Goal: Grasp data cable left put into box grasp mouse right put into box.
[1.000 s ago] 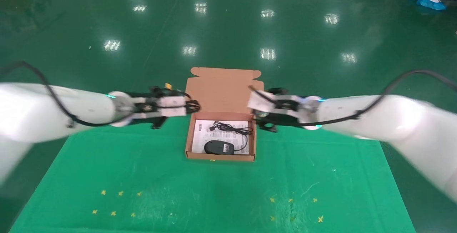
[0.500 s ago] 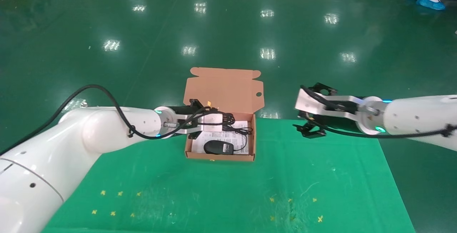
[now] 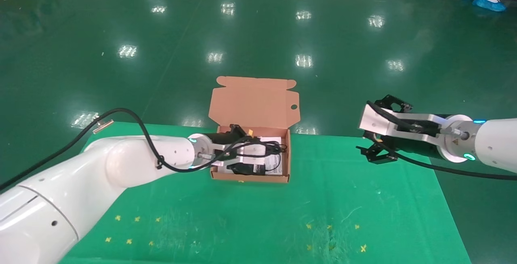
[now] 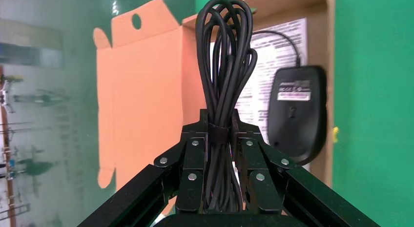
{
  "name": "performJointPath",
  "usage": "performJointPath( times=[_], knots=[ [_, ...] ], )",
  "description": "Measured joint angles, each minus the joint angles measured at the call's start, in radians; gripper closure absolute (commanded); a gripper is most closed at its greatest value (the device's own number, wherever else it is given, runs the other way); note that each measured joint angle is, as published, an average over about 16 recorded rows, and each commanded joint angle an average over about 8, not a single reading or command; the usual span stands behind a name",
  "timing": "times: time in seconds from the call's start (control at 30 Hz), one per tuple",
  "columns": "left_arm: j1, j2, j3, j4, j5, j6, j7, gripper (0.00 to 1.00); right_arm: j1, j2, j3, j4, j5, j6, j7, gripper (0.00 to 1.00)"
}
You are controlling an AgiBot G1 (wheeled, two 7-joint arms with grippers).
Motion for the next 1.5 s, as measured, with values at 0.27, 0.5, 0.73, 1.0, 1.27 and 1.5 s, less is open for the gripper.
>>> performJointPath(
  times=[0.27,0.5,0.73,1.0,1.27,1.5],
  knots=[
    [-0.006,-0.001,0.027,0.009,-0.023,-0.013,-0.005,0.0,0.007,0.013,-0.004,0.027,-0.038,-0.007,0.034,0.0],
    [-0.011,-0.022,0.021,-0.019,-0.035,-0.008,-0.011,0.0,0.007,0.009,-0.004,0.021,-0.034,-0.008,0.029,0.0],
    [-0.042,-0.065,-0.007,-0.071,-0.072,-0.001,-0.034,0.0,0.029,0.007,0.004,0.018,-0.044,-0.005,0.014,0.0],
    [-0.103,-0.12,-0.059,-0.12,-0.116,-0.016,-0.085,0.0,0.116,-0.013,0.006,0.025,-0.097,-0.061,-0.052,0.0],
    [-0.115,-0.174,-0.121,-0.16,-0.175,0.008,-0.129,0.0,0.187,-0.046,0.014,0.034,-0.126,-0.174,-0.141,0.0],
    [-0.064,-0.234,-0.193,-0.21,-0.267,0.1,-0.149,0.0,0.142,-0.052,0.097,0.033,-0.054,-0.27,-0.196,0.0]
  ],
)
